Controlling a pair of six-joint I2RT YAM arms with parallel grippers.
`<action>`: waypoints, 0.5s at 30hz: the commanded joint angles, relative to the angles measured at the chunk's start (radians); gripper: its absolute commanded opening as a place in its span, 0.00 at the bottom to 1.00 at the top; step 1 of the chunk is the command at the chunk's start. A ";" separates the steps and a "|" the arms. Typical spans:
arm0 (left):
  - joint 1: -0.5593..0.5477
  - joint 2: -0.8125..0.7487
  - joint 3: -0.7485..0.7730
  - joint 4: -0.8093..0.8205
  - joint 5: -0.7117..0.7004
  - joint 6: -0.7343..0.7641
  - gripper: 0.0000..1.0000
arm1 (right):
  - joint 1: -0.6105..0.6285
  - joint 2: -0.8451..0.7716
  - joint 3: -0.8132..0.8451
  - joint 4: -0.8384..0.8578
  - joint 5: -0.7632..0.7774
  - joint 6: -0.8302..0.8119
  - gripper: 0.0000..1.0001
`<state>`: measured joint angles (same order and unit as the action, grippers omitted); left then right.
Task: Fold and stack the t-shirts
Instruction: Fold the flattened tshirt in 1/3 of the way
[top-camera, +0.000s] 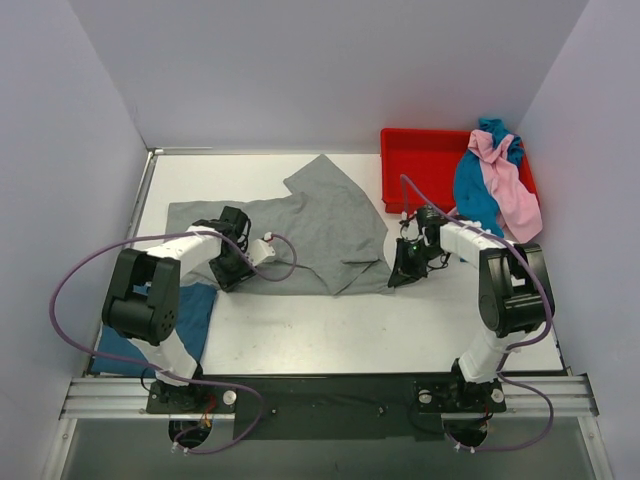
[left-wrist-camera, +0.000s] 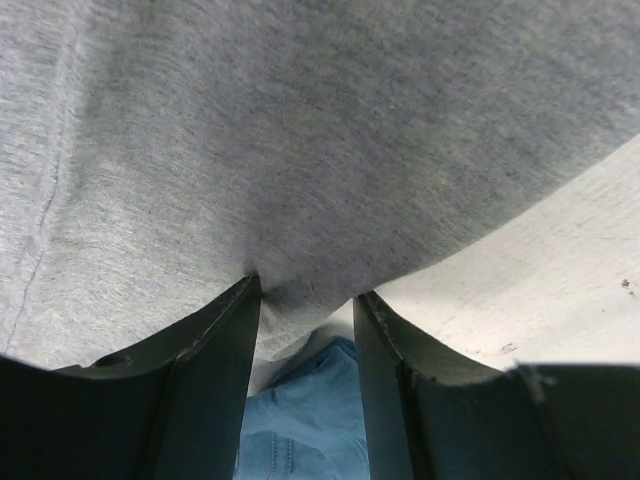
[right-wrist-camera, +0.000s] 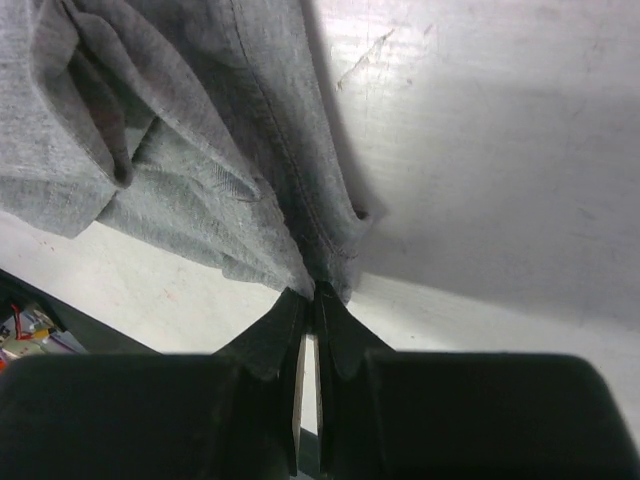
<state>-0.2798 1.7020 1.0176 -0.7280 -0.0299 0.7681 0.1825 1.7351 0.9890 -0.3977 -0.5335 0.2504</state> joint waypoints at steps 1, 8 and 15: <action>0.002 0.034 -0.017 0.036 -0.027 0.020 0.52 | 0.000 -0.014 -0.024 -0.090 0.010 0.035 0.00; -0.096 -0.021 0.214 -0.123 0.076 -0.030 0.54 | -0.003 -0.028 0.071 -0.219 0.182 0.066 0.39; -0.303 -0.004 0.392 -0.232 0.247 -0.113 0.56 | 0.092 -0.180 0.189 -0.245 0.369 -0.026 0.50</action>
<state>-0.4732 1.7111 1.3407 -0.8722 0.0769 0.7155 0.2020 1.6772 1.1061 -0.5884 -0.2897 0.2836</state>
